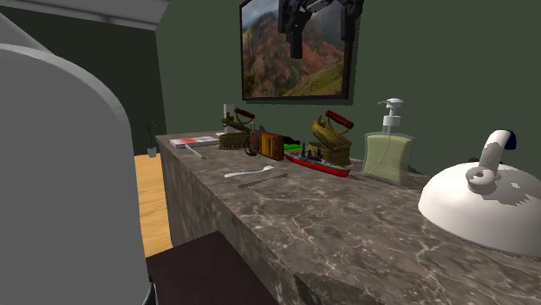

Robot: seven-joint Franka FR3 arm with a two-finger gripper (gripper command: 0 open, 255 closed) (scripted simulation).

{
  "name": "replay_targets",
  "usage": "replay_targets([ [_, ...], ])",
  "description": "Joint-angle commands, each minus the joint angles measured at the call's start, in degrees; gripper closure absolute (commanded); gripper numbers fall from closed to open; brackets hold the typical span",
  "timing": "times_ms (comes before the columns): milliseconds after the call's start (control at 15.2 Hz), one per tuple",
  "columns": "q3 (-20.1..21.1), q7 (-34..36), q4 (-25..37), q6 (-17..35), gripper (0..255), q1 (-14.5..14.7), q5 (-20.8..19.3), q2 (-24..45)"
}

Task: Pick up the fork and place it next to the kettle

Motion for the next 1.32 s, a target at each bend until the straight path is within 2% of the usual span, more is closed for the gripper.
replay_targets([
  [0, 0.0, 0.0, 0.0, 0.0, 0, 0.0, 0.0, 0.0],
  [660, 8.0, 10.3, -6.7, 11.2, 0, 4.1, 7.5, 7.6],
  [1254, 15.1, 18.8, -7.2, 22.5, 0, 7.7, 13.1, 20.3],
])
